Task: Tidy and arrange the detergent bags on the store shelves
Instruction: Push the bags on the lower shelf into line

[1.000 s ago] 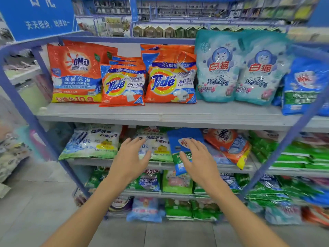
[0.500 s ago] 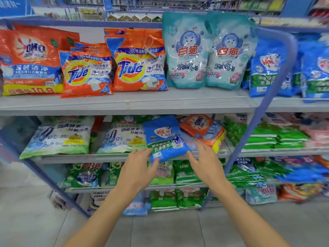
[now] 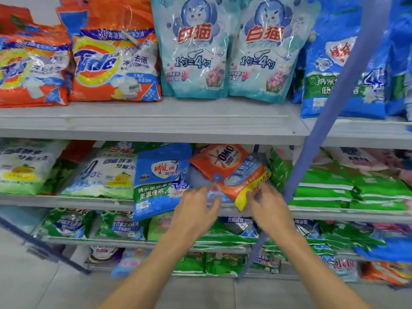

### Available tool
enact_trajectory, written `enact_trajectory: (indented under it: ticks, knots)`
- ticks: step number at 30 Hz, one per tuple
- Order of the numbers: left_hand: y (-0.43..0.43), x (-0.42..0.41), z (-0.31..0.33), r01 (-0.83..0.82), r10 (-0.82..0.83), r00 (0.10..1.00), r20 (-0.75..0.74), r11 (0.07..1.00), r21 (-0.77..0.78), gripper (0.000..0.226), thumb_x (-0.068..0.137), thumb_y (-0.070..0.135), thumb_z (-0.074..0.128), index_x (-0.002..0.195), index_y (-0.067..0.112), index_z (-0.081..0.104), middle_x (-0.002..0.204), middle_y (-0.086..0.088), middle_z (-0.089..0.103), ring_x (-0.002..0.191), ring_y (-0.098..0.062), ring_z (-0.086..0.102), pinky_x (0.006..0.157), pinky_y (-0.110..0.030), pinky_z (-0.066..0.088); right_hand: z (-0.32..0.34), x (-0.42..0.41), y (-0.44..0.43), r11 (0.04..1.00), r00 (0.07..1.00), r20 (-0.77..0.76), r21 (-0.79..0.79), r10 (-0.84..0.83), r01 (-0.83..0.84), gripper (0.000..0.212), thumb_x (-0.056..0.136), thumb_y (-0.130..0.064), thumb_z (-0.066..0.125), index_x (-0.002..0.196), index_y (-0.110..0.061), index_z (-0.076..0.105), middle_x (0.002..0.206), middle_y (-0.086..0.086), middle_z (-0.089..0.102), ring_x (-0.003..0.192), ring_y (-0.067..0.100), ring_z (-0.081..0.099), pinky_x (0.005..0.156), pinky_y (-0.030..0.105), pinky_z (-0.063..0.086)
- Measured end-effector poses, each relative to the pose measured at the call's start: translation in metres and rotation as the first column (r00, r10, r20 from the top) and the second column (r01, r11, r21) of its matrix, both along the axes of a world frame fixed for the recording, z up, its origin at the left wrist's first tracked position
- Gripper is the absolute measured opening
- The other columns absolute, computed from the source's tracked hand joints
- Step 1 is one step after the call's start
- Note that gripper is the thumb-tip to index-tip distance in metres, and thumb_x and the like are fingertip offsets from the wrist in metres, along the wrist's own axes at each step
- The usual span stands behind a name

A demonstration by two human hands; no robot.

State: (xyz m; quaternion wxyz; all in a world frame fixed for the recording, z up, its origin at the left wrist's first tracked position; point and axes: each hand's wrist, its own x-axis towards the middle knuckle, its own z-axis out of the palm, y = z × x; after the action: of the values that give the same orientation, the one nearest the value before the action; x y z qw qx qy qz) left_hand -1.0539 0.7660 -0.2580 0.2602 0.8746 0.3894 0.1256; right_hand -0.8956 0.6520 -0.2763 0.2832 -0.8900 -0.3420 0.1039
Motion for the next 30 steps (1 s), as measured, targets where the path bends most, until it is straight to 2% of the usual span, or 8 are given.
enact_trajectory:
  ticks: [8,11,14,17,21,24,28,30]
  knots:
    - [0.005,0.095,-0.052,-0.201,0.297,0.934,0.196,0.894,-0.4,0.049,0.099,0.054,0.054,0.117,0.009,0.062,0.111,-0.015,0.071,0.109,-0.036,0.062,0.092,-0.042,0.047,-0.046,0.037,0.05,0.966,0.906,-0.393,0.131,-0.158,0.225,0.047,0.104,-0.043,0.052,0.14,-0.015,0.046,0.128,0.012,0.065,0.116,0.035,0.062,0.085,0.036,0.045]
    - [0.011,0.115,-0.058,-0.262,0.488,0.835,0.254,0.758,-0.597,0.049,0.092,0.046,0.068,0.127,0.013,0.059,0.119,-0.007,0.069,0.111,-0.027,0.062,0.088,-0.033,0.043,-0.056,0.041,0.058,0.894,0.861,-0.469,0.273,-0.197,0.354,0.043,0.092,-0.04,0.07,0.127,-0.021,0.057,0.115,0.005,0.073,0.107,0.031,0.068,0.09,0.041,0.053]
    - [0.011,0.128,-0.061,-0.213,0.597,0.745,0.299,0.637,-0.741,0.081,0.074,0.051,0.082,0.132,0.009,0.044,0.121,0.0,0.061,0.114,-0.023,0.06,0.097,-0.033,0.045,-0.058,0.037,0.064,0.83,0.817,-0.537,0.342,-0.211,0.44,0.05,0.077,-0.039,0.083,0.12,-0.02,0.064,0.102,-0.001,0.077,0.095,0.025,0.073,0.088,0.043,0.058]
    - [0.025,0.129,-0.063,-0.219,0.693,0.686,0.224,0.49,-0.844,0.098,0.052,0.062,0.086,0.129,0.01,0.056,0.119,-0.004,0.07,0.105,-0.025,0.07,0.092,-0.038,0.056,-0.059,0.033,0.068,0.755,0.747,-0.64,0.396,-0.181,0.522,0.071,0.061,-0.037,0.09,0.124,-0.021,0.062,0.1,-0.004,0.078,0.091,0.02,0.075,0.089,0.048,0.06]
    - [0.045,0.12,-0.052,0.083,0.592,0.775,0.221,0.251,-0.964,0.075,0.059,0.037,0.097,0.123,0.011,0.069,0.106,-0.015,0.078,0.09,-0.033,0.077,0.083,-0.051,0.062,-0.053,0.024,0.065,0.622,0.593,-0.804,0.483,0.037,0.616,0.071,0.068,0.002,0.091,0.126,-0.016,0.056,0.093,0.003,0.079,0.085,0.022,0.077,0.084,0.051,0.062]
    - [0.048,0.108,-0.045,0.081,0.522,0.83,0.198,0.238,-0.968,0.019,0.084,0.015,0.079,0.102,0.008,0.077,0.097,-0.019,0.078,0.074,-0.03,0.076,0.068,-0.041,0.064,-0.053,0.012,0.051,0.701,0.56,-0.824,0.452,0.092,0.551,0.082,0.069,0.002,0.09,0.136,-0.016,0.045,0.102,0.012,0.077,0.089,0.029,0.077,0.081,0.053,0.062]
    - [0.05,0.09,-0.041,0.052,0.548,0.81,0.211,0.29,-0.956,0.034,0.081,0.007,0.077,0.115,0.005,0.072,0.097,-0.021,0.077,0.075,-0.035,0.075,0.062,-0.041,0.063,-0.039,0.025,0.028,0.788,0.611,-0.791,0.358,-0.028,0.5,0.029,0.093,-0.034,0.072,0.111,-0.015,0.058,0.089,0.0,0.071,0.074,0.014,0.065,0.064,0.03,0.046]
    - [0.054,0.078,-0.035,0.062,0.524,0.815,0.247,0.345,-0.937,0.035,0.075,0.004,0.077,0.109,0.004,0.071,0.092,-0.02,0.077,0.069,-0.034,0.075,0.058,-0.041,0.062,-0.037,0.031,0.028,0.841,0.668,-0.736,0.29,-0.109,0.456,0.031,0.097,-0.047,0.061,0.1,-0.017,0.06,0.093,-0.005,0.067,0.083,0.009,0.061,0.068,0.032,0.04]
